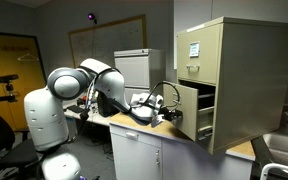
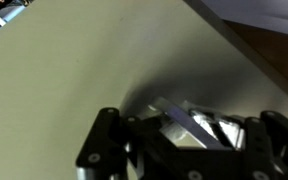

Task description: Open the bottom drawer of the beige file cabinet

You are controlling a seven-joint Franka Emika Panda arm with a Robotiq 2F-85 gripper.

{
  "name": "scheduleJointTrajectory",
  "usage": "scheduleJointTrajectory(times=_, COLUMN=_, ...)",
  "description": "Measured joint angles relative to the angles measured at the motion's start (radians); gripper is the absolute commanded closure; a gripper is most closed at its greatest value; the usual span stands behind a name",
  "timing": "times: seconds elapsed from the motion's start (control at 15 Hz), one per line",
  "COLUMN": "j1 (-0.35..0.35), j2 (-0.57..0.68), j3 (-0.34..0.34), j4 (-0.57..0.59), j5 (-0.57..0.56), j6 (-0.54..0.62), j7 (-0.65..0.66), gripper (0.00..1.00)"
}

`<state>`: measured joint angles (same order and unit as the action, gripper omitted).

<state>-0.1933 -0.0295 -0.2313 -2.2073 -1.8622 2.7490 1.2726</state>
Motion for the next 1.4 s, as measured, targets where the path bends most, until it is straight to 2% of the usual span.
scheduleJointTrajectory(times=0.33, j1=0.001, j2=-0.052, j3=0.000, j4=-0.055, j5=-0.002, j6=0.013, j7=-0.005, gripper=0.97)
scheduleJointTrajectory(times=0.47, j1=-0.002, j2=-0.069, j3=-0.013, j4=-0.066, j5=-0.068, j6=0.063, j7=0.033, gripper=0.97)
scheduleJointTrajectory(times=0.6, j1=0.002, j2=-0.084, j3=-0.019, j4=-0.077, j5=-0.206, j6=0.075, j7=0.093, gripper=0.97)
scheduleJointTrajectory(times=0.8, j1=0.031, j2=-0.099, j3=-0.008, j4=-0.120, j5=-0.474, j6=-0.029, j7=0.175, gripper=0.97)
scheduleJointTrajectory(times=1.0, j1=0.059, j2=-0.104, j3=0.001, j4=-0.195, j5=-0.747, j6=-0.209, j7=0.272, gripper=0.98)
scheduleJointTrajectory(times=1.27, j1=0.104, j2=-0.096, j3=0.072, j4=-0.297, j5=-0.755, j6=-0.494, j7=0.197, gripper=0.98)
scheduleJointTrajectory(times=1.4, j1=0.119, j2=-0.093, j3=0.088, j4=-0.332, j5=-0.694, j6=-0.583, j7=0.193, gripper=0.98)
